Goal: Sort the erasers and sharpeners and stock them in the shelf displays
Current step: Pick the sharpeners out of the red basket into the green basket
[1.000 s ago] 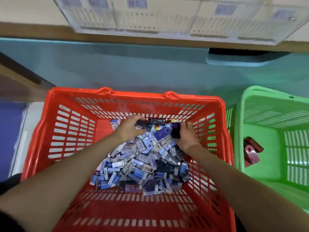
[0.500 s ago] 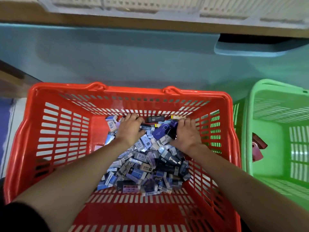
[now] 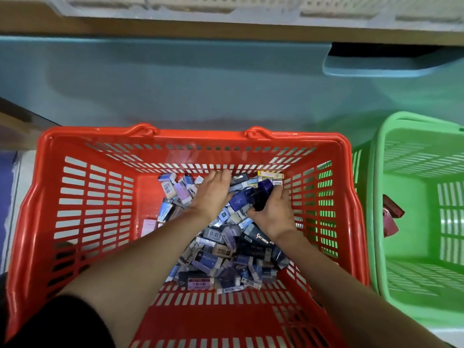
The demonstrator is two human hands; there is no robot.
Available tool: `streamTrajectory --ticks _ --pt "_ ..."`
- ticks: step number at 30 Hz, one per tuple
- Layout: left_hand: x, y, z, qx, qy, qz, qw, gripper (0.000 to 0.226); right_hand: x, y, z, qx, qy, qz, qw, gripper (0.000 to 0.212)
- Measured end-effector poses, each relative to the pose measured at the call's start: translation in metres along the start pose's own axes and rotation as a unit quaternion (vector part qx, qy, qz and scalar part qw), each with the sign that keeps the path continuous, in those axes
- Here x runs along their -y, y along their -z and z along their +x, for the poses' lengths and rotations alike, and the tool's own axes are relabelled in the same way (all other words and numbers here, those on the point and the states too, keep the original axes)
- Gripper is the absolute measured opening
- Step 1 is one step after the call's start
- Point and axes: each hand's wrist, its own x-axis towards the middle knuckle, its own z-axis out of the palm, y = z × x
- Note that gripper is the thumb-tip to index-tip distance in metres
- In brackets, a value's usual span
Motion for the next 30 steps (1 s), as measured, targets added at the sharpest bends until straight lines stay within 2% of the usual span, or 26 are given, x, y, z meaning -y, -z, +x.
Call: streamTrajectory --ticks 5,8,11,14,19,20,22,25,28,30 --pt "-0.005 0.010 -0.014 0.010 0.027 -0.037 0.999 0.052 0.000 0.006 -0.014 -0.018 0.032 0.025 0.999 0.048" --pt "-0.004 0.029 -0.036 -0.016 0.040 -0.093 0.995 0.045 0.006 0.019 -0.031 0.000 0.036 0.077 0.996 0.044" --pt "-0.010 0.051 -0.058 -0.029 0.063 -0.194 0.979 0.039 0.016 0.047 -0.052 0.012 0.082 0.118 0.990 0.045" --pt "-0.019 0.069 -0.075 0.008 0.095 -0.251 0.963 0.039 0.019 0.076 -0.072 0.014 0.128 0.107 0.986 0.047" --pt "-0.021 0.072 -0.103 0.086 0.168 -0.317 0.929 0.053 0.015 0.091 -0.101 0.019 0.101 0.142 0.984 0.052" --pt "-0.022 0.072 -0.108 0.088 0.172 -0.317 0.929 0.051 0.014 0.092 -0.107 0.024 0.099 0.151 0.983 0.051" --pt "-0.032 0.080 -0.114 0.076 0.172 -0.317 0.930 0.034 0.012 0.097 -0.119 0.028 0.104 0.175 0.979 0.050" --pt "-0.063 0.112 -0.107 0.004 0.129 -0.332 0.934 0.010 0.010 0.125 -0.132 0.014 0.131 0.204 0.970 0.049" --pt "-0.122 0.152 -0.093 -0.049 0.017 -0.377 0.925 0.016 -0.006 0.182 -0.138 -0.030 0.158 0.222 0.962 0.048" --pt "-0.165 0.163 -0.080 -0.042 -0.041 -0.398 0.915 0.013 -0.034 0.225 -0.134 -0.046 0.133 0.222 0.965 0.047"
